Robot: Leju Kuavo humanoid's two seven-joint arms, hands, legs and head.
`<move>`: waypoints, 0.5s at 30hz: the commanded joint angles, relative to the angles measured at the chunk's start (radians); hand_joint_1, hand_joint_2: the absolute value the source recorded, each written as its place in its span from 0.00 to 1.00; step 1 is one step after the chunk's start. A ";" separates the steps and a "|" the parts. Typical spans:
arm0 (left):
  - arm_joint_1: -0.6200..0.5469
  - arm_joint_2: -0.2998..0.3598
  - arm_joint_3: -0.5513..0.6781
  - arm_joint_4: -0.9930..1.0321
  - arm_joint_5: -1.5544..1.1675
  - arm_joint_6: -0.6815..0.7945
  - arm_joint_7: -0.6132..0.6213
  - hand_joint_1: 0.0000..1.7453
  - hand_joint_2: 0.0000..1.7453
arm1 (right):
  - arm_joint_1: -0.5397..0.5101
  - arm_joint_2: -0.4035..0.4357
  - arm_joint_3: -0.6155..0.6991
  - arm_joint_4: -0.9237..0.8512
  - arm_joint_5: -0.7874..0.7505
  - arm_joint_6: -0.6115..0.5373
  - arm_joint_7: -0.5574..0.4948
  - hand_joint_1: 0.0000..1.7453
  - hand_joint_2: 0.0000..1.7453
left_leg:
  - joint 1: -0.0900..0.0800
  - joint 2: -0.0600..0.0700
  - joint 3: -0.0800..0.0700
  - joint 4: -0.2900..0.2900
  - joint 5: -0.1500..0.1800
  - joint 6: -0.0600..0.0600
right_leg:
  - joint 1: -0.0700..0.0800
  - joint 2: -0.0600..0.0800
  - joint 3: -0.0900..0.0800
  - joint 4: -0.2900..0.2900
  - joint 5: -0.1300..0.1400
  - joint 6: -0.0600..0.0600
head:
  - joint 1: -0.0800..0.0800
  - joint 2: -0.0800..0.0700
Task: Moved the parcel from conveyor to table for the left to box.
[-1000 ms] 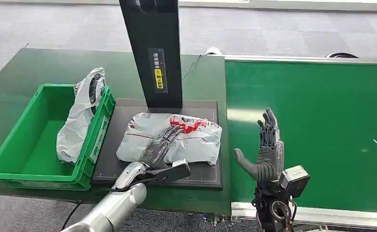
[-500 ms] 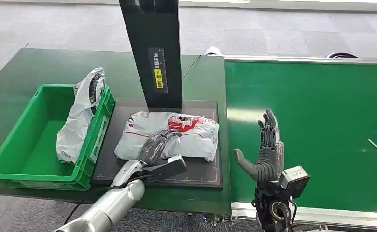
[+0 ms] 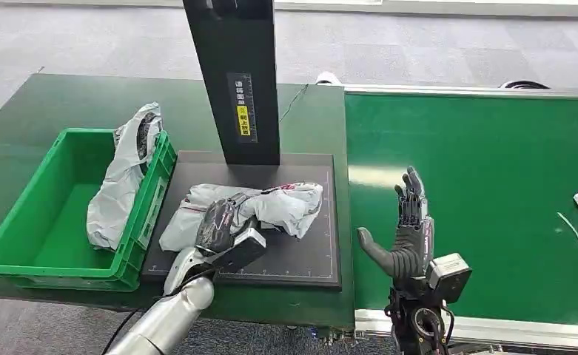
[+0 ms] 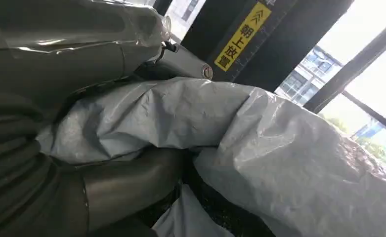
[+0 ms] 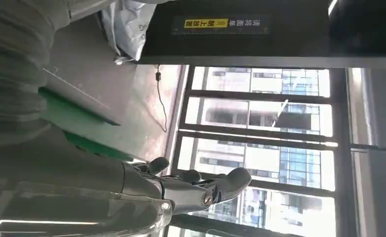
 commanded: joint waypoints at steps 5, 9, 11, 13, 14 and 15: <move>0.156 0.130 0.123 -0.554 0.344 -0.046 -0.111 1.00 1.00 | 0.006 0.003 -0.054 0.032 0.001 0.001 0.000 0.00 1.00 | 0.000 0.002 0.000 0.000 0.000 0.000 | 0.001 0.002 -0.001 0.000 0.000 -0.001 | 0.000 0.000; 0.261 0.154 0.216 -0.720 0.419 -0.093 -0.136 1.00 1.00 | 0.020 0.004 -0.066 0.017 0.000 0.002 0.000 0.00 1.00 | 0.000 0.006 0.000 -0.001 -0.001 0.000 | 0.001 0.005 -0.002 0.000 0.001 -0.001 | 0.000 0.000; 0.299 0.148 0.260 -0.789 0.434 -0.103 -0.153 1.00 1.00 | 0.021 0.005 -0.073 0.019 0.003 0.002 0.000 0.00 1.00 | 0.000 0.005 0.000 -0.001 -0.001 0.000 | 0.001 0.004 -0.001 0.000 0.000 -0.001 | 0.000 0.000; 0.323 0.145 0.295 -0.848 0.452 -0.114 -0.164 1.00 1.00 | 0.019 0.004 -0.078 0.025 0.002 0.003 0.000 0.00 1.00 | 0.001 0.006 0.000 0.000 -0.001 0.000 | 0.001 0.004 -0.002 0.000 0.000 -0.001 | 0.000 0.000; 0.336 0.148 0.312 -0.880 0.471 -0.120 -0.175 1.00 1.00 | 0.016 0.001 -0.080 0.030 -0.001 0.002 0.000 0.00 1.00 | 0.001 0.004 -0.001 0.000 -0.001 0.000 | 0.001 0.002 -0.002 0.000 0.000 -0.001 | 0.000 0.000; 0.344 0.154 0.323 -0.900 0.480 -0.131 -0.172 1.00 1.00 | 0.015 -0.001 -0.081 0.031 -0.002 0.002 0.000 0.00 1.00 | 0.000 0.006 0.000 0.000 -0.001 0.000 | 0.001 0.003 -0.002 0.000 0.000 -0.001 | 0.000 0.000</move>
